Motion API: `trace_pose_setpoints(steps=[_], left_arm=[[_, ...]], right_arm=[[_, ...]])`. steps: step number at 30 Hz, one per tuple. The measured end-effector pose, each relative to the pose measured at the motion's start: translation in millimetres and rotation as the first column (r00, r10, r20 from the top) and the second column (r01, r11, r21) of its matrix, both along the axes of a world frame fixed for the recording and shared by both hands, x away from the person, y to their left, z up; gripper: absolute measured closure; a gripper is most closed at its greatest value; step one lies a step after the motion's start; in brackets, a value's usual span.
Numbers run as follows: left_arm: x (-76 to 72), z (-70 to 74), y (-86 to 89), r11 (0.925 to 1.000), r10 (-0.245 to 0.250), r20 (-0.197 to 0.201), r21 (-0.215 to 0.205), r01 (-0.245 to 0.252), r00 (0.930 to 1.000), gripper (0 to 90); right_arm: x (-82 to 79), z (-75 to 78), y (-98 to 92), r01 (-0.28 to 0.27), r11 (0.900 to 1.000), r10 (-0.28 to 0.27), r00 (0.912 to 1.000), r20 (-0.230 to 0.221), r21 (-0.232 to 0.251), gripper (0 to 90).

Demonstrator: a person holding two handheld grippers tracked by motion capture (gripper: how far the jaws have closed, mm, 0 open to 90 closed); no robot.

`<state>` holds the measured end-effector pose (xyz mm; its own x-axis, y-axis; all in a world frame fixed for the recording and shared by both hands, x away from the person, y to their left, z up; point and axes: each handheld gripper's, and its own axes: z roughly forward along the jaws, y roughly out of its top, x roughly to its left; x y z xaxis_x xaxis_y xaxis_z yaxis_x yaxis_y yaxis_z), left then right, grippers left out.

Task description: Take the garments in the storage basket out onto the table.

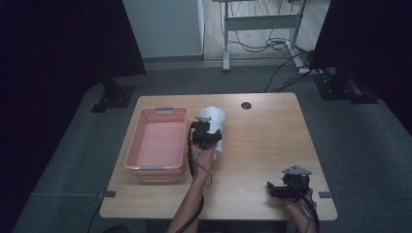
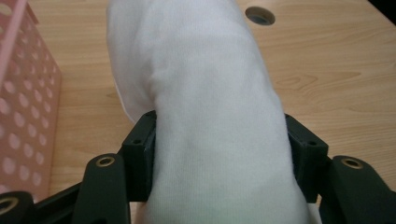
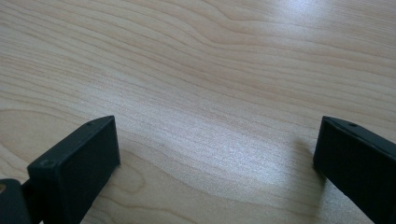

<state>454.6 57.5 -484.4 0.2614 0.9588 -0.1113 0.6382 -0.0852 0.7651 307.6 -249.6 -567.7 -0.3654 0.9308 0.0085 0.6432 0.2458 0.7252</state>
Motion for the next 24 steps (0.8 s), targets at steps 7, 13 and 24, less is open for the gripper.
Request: trace_pose_setpoints(steps=[7,13,24], left_arm=[[1.8,-17.2,-4.4,0.9998,0.000,-0.027,0.022,0.001,0.9996,40.0],[1.8,-23.0,-7.5,0.9989,-0.005,-0.031,0.046,0.007,0.9995,39.6],[2.5,-26.0,-8.8,0.9971,-0.026,-0.043,0.071,0.029,0.9987,31.6]], right_arm=[[0.0,0.0,-0.2,-0.002,1.000,0.002,1.0000,0.000,0.000,0.1],[0.0,0.0,-0.3,-0.004,1.000,0.004,1.0000,0.000,0.000,0.1],[0.0,0.0,-0.3,-0.004,1.000,0.004,1.0000,0.000,0.000,0.1]])
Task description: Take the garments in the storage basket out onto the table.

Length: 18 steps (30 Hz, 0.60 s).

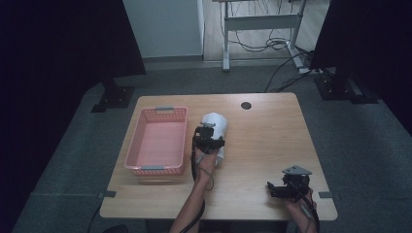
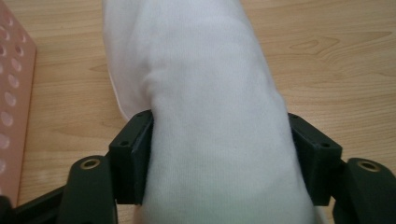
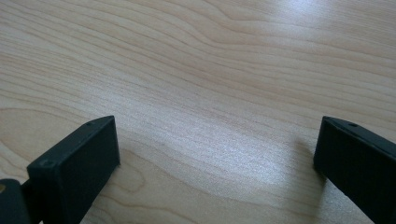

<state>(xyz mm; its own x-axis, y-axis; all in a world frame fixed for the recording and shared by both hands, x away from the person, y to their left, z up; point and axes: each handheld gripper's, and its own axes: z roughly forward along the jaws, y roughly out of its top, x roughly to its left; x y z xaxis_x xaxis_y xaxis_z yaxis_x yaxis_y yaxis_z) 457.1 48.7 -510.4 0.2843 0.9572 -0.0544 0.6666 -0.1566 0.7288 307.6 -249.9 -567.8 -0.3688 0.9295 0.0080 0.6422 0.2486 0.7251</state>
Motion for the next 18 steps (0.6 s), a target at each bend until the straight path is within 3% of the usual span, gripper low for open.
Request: trace_pose_setpoints(steps=[8,18], left_arm=[[3.4,-2.7,4.2,0.9998,-0.010,-0.024,-0.019,0.009,0.9997,20.5],[2.7,-2.0,6.3,1.0000,0.005,-0.015,0.006,-0.004,0.9999,10.1]], right_arm=[[0.0,0.0,0.0,0.000,1.000,0.000,1.0000,0.000,0.000,0.1],[0.0,0.0,0.0,0.000,1.000,0.000,1.0000,0.000,0.000,0.1]])
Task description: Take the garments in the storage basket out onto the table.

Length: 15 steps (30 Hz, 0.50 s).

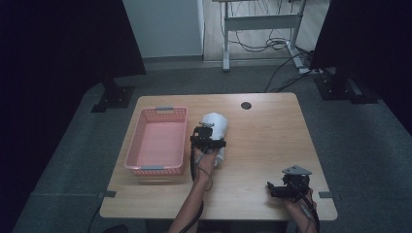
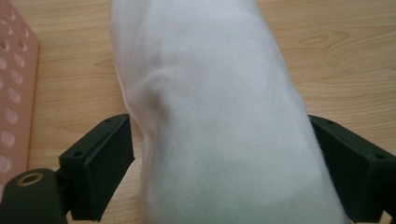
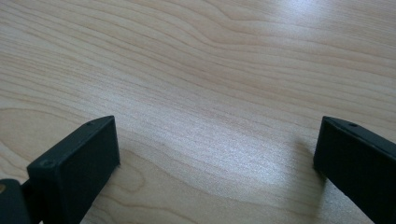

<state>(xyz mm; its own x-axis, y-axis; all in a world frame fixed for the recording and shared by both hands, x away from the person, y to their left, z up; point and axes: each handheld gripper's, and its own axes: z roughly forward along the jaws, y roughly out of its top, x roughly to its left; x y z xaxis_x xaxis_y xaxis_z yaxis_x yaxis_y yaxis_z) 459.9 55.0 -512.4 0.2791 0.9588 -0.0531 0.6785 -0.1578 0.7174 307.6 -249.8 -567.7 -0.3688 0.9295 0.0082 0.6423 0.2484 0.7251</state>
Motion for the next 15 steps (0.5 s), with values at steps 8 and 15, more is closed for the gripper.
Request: trace_pose_setpoints(steps=[8,15], left_arm=[[-2.7,5.8,1.8,1.0000,-0.009,0.013,-0.001,0.009,0.9999,9.6],[-7.3,18.1,6.1,0.9996,-0.017,0.051,-0.022,0.018,0.9985,9.6]], right_arm=[[0.0,0.0,0.0,0.000,1.000,0.000,1.0000,0.000,0.000,0.1],[0.0,0.0,0.0,0.000,1.000,0.000,1.0000,0.000,0.000,0.1]])
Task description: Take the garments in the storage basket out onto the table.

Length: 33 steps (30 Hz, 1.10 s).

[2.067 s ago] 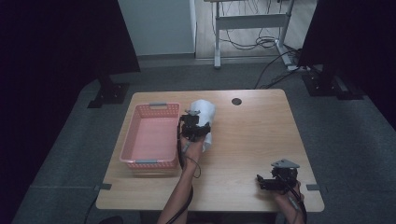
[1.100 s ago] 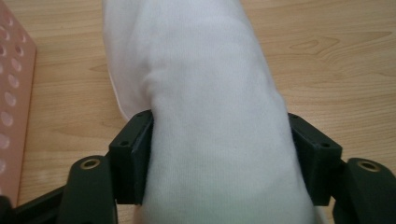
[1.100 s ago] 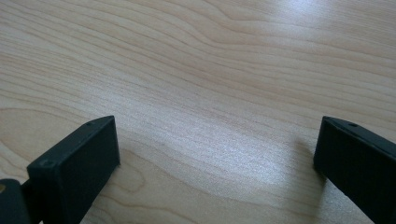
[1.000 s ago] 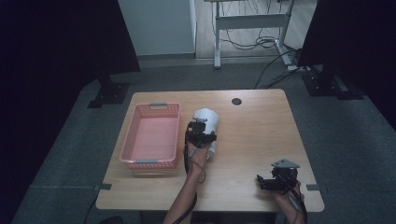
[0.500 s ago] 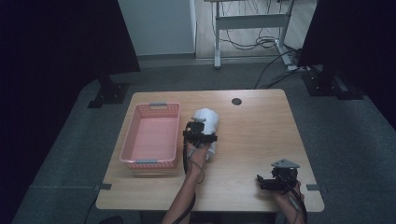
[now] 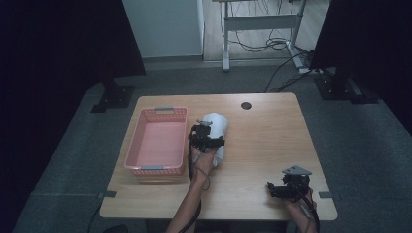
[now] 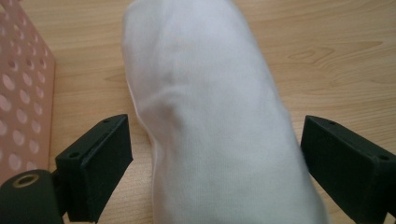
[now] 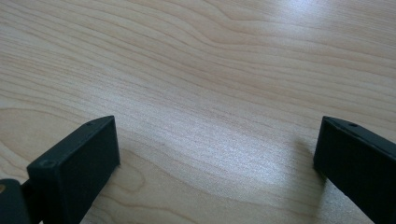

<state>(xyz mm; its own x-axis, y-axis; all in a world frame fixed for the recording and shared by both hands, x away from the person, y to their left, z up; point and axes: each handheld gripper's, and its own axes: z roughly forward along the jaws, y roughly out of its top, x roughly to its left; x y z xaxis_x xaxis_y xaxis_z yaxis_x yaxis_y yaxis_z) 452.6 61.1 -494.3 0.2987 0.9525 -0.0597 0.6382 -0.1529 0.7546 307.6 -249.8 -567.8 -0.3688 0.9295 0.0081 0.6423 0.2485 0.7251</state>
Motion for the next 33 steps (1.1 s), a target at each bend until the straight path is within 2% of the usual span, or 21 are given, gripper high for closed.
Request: trace_pose_setpoints(steps=[6,33], left_arm=[[-2.9,11.3,4.0,0.9999,-0.012,0.024,-0.006,0.012,0.9996,9.2],[-10.2,37.2,27.2,0.9992,-0.038,0.056,-0.010,0.038,0.9977,9.6]], right_arm=[[0.0,0.0,0.0,0.000,1.000,0.000,1.0000,0.000,0.000,0.1],[0.1,0.0,-0.1,-0.001,1.000,0.001,1.0000,0.001,-0.001,0.1]])
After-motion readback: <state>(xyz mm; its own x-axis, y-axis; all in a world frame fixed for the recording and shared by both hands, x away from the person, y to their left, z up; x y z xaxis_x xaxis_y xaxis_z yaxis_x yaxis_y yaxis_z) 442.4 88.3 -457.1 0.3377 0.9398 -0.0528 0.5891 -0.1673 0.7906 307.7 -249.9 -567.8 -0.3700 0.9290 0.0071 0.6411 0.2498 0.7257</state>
